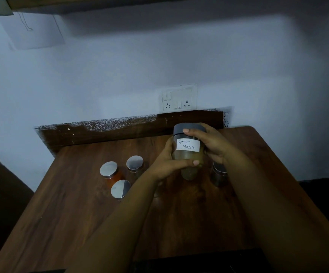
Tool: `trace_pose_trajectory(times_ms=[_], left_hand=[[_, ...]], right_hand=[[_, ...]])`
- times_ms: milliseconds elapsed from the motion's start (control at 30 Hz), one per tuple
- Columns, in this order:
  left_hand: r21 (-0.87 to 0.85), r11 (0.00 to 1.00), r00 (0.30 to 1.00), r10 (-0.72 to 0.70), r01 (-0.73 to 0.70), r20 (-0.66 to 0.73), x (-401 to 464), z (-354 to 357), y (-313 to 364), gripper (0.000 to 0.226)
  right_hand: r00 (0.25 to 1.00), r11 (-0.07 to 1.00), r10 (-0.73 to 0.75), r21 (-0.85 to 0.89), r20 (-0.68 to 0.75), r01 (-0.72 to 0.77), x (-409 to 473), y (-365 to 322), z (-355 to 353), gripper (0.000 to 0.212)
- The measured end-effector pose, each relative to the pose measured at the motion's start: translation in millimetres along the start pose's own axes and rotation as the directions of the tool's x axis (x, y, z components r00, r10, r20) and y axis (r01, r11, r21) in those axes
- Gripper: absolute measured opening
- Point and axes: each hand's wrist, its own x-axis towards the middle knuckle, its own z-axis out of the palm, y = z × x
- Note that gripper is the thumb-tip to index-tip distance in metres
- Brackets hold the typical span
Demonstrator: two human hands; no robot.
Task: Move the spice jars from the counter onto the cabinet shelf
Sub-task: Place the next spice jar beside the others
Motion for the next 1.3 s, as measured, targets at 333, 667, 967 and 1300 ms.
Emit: trace_pose_trajectory(times_ms=[333,667,967,1300], left_hand=[[0.079,0.995,0.985,0.08,-0.068,-0.155,-3.3,-18.3,9.3,0.106],[0.433,0.803,0.894,0.447,-0.409,0.015,-0.8,-70.5,113.1,0.143],[0.591,0.556,0.578,0.796,-0.584,-0.177,32.0,-124.3,278.5,0.112],[0.979,0.045,0.142,0.987,0.2,-0.074,122.2,-250.6,286.8,0.048]], right_hand=[[0.959,0.998,0.063,-0.035,0.276,-0.055,-4.0,-3.3,8.6,0.086],[0.89,0.896,-0.326,-0.196,0.319,0.398,7.2,-79.0,51.8,0.134],[0.631,0.541,-0.743,-0.355,0.223,0.763,47.6,-263.9,118.6,0.125],[0.822,0.403,-0.535,-0.797,0.195,0.451,164.4,-355.9,163.4,0.134]])
